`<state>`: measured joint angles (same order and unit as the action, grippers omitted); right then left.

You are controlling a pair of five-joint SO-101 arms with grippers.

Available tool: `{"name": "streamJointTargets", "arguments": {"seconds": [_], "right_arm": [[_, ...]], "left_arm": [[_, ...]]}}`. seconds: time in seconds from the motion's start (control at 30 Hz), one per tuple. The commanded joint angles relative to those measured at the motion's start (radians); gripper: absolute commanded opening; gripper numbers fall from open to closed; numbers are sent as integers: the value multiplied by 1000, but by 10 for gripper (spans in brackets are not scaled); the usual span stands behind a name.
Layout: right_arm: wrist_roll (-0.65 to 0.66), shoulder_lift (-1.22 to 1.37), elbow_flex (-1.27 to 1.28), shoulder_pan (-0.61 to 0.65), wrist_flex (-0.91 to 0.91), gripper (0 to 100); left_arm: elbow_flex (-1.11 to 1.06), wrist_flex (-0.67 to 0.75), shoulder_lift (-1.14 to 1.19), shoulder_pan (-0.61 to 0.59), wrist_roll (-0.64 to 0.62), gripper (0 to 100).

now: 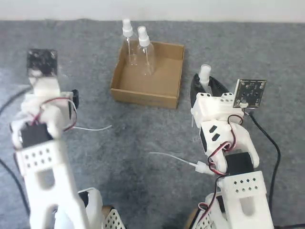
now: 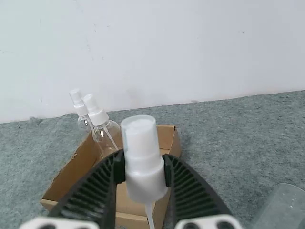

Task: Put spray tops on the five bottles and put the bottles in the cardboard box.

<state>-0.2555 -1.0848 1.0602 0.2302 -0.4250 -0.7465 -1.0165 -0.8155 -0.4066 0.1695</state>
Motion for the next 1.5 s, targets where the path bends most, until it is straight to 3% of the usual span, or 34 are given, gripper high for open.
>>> {"name": "streamJointTargets", "arguments": {"seconds": [0.0,0.6,0.8,1.33,1.47], "right_arm": [[20,-36,-6,8,18,7],[20,-36,-6,10,15,7],[20,-36,-6,10,15,7],[20,-36,-6,10,19,7],[20,-36,-6,10,21,7]], "left_arm": [[-64,52,-163,31,-46,127],[-295,84,-453,91,-207,127],[-417,203,-535,98,-270,127],[-707,276,-1005,324,-281,122],[-716,279,-1007,385,-279,122]]}}
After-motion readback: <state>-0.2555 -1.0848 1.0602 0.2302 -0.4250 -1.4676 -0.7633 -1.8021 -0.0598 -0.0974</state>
